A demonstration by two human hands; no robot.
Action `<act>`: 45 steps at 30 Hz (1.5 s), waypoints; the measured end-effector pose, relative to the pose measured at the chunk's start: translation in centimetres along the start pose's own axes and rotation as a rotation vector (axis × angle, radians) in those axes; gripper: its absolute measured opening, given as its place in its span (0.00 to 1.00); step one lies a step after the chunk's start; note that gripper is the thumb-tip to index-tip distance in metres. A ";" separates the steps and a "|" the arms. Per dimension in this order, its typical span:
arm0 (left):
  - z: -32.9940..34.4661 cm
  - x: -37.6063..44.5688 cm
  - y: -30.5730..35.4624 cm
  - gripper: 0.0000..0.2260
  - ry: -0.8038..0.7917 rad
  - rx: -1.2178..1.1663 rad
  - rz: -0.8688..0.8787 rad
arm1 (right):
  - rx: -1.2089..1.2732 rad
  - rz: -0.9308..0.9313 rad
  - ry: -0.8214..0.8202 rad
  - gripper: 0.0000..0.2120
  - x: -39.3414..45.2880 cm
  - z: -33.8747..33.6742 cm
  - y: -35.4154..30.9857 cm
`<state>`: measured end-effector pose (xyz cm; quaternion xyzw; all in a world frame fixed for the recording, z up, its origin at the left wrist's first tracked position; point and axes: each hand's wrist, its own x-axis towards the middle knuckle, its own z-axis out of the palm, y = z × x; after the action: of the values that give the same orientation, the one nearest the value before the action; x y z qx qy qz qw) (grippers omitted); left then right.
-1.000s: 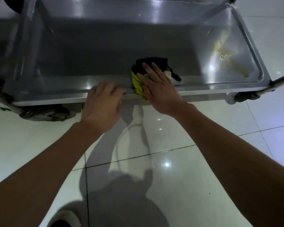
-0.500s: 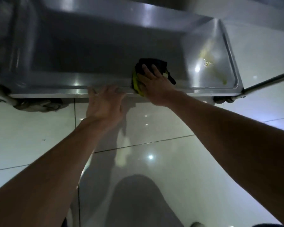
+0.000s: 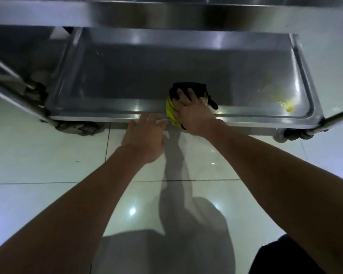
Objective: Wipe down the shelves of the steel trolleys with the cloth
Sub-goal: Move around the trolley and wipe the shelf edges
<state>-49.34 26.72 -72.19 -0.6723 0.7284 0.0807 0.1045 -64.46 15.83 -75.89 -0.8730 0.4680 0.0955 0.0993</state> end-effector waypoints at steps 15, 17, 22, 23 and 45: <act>1.5 5.8 8.9 0.18 0.126 -0.152 -0.095 | 0.050 -0.072 0.123 0.25 -3.1 1.6 8.6; 2.4 5.9 9.4 0.18 0.153 -0.144 -0.122 | 0.099 -0.052 0.186 0.24 -3.7 2.1 9.9; 2.5 7.1 13.1 0.20 0.222 -0.227 -0.176 | 0.175 0.030 0.300 0.22 -5.2 2.7 13.3; 2.5 7.3 14.1 0.22 0.223 -0.234 -0.150 | 0.185 0.038 0.312 0.22 -5.5 2.8 13.9; 2.7 10.0 17.8 0.23 0.262 -0.148 -0.053 | 0.360 0.540 0.389 0.22 -14.4 3.3 30.9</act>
<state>-67.67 19.23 -77.78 -0.7019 0.7099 0.0429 -0.0392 -98.39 11.43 -77.94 -0.6886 0.7005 -0.1330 0.1318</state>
